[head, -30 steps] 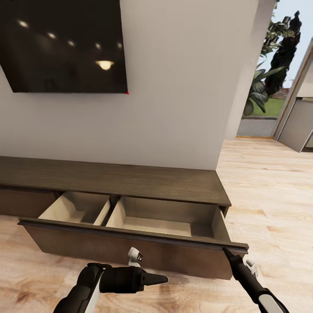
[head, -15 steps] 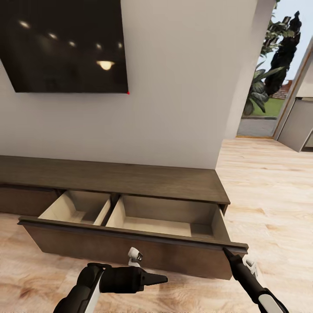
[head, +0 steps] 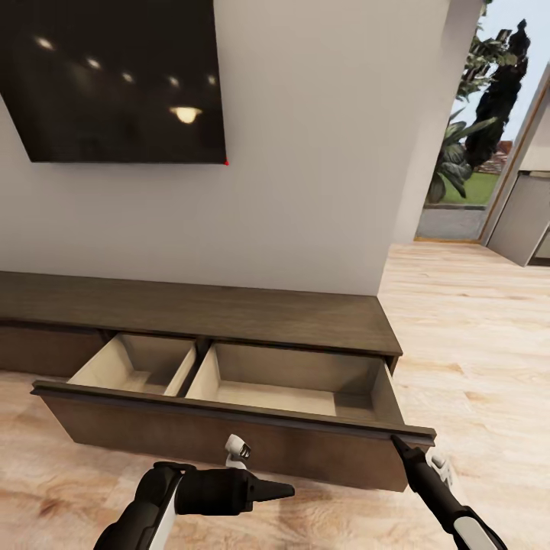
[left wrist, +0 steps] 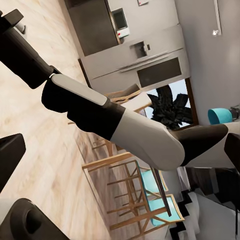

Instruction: Place each of the two pumpkins and all three candles from the living room inside a cabinet in the living room (use any cabinet), then make sure every cabinet is closed, and position the cauldron so it is next to a table in the living room.

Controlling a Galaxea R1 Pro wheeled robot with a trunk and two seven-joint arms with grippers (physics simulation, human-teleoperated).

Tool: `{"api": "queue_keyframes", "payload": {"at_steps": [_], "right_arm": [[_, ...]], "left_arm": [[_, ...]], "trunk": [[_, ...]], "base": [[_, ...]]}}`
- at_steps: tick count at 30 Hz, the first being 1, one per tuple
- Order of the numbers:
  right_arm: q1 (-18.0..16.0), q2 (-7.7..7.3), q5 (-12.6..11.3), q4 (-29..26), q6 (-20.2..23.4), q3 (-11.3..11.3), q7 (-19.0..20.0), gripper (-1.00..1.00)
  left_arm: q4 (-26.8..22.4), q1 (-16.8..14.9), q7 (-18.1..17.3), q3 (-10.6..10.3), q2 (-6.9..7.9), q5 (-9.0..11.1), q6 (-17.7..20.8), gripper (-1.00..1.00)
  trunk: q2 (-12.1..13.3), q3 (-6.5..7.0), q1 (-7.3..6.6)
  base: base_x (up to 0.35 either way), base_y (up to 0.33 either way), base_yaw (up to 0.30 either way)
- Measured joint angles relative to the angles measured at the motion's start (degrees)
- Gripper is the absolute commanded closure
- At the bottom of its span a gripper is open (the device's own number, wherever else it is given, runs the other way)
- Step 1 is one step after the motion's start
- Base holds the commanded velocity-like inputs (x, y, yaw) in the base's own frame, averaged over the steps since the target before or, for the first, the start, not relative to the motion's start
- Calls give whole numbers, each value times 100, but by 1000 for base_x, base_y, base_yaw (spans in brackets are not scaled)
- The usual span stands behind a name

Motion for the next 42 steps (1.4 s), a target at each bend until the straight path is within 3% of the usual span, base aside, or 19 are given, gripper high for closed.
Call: {"api": "queue_keyframes", "payload": {"at_steps": [37, 42], "right_arm": [[-1, 0, -9, -2, 2, 30, -1, 100], [-163, 139, 6, 7, -13, -180, -331, 100]], "left_arm": [[0, 0, -3, 0, 0, 0, 0, -100], [3, -1, 0, -2, 0, 0, -1, -100]], "trunk": [[0, 0, 0], [2, 1, 2]], "base": [[-33, 0, 0], [-119, 0, 0]]}}
